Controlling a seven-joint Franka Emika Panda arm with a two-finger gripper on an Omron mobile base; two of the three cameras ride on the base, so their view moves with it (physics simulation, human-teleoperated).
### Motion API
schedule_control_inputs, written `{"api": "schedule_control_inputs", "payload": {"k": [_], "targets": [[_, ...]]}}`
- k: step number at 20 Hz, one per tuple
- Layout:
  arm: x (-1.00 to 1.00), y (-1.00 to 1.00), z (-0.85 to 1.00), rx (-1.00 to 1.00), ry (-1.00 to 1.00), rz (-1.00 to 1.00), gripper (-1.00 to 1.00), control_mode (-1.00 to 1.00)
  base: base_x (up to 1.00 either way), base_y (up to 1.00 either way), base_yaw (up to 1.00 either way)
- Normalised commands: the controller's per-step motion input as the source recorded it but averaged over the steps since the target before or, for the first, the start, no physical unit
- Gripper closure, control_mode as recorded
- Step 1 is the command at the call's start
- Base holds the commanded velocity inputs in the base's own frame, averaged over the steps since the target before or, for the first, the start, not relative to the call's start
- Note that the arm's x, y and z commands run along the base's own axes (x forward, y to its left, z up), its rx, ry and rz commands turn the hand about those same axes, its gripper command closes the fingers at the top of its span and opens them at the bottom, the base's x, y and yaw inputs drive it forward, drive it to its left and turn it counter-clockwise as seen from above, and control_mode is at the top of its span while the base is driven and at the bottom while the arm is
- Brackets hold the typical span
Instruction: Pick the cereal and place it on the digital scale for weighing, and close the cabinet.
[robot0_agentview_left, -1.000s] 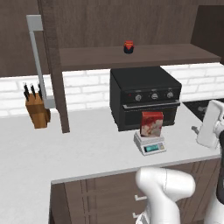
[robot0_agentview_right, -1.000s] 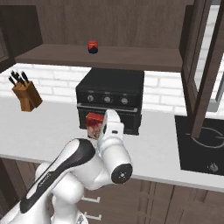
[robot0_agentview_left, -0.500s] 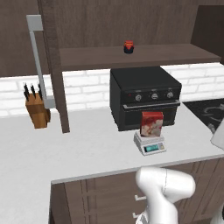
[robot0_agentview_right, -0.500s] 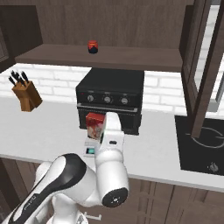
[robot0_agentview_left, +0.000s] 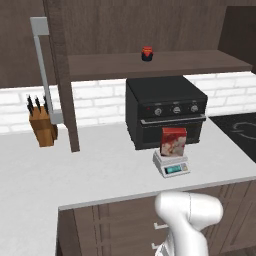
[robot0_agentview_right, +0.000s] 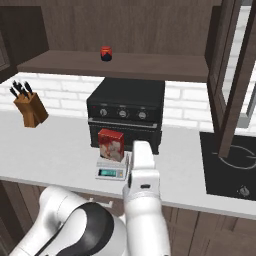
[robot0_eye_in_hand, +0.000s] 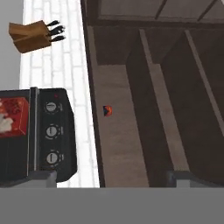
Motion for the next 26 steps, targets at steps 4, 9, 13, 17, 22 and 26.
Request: {"api": "schedule_control_inputs", "payload": {"k": [4, 9, 13, 17, 22, 26], "targets": [[0.00, -0.44, -0.01, -0.02, -0.13, -0.19, -1.00, -1.00, 0.00, 0.00, 0.00], [0.00, -0.53, 0.00, 0.00, -0.10, -0.17, -1.00, -1.00, 0.00, 0.00, 0.00], [0.01, -0.49, -0.02, 0.00, -0.03, -0.17, -1.00, -1.00, 0.00, 0.00, 0.00], [0.12, -0.60, -0.10, 0.00, 0.00, -0.12, -1.00, -1.00, 0.00, 0.00, 0.00], [-0.10, -0.44, -0.21, 0.00, 0.00, -0.01, -1.00, -1.00, 0.00, 0.00, 0.00], [0.17, -0.53, -0.42, 0.02, -0.03, 0.06, -1.00, -1.00, 0.00, 0.00, 0.00]]}}
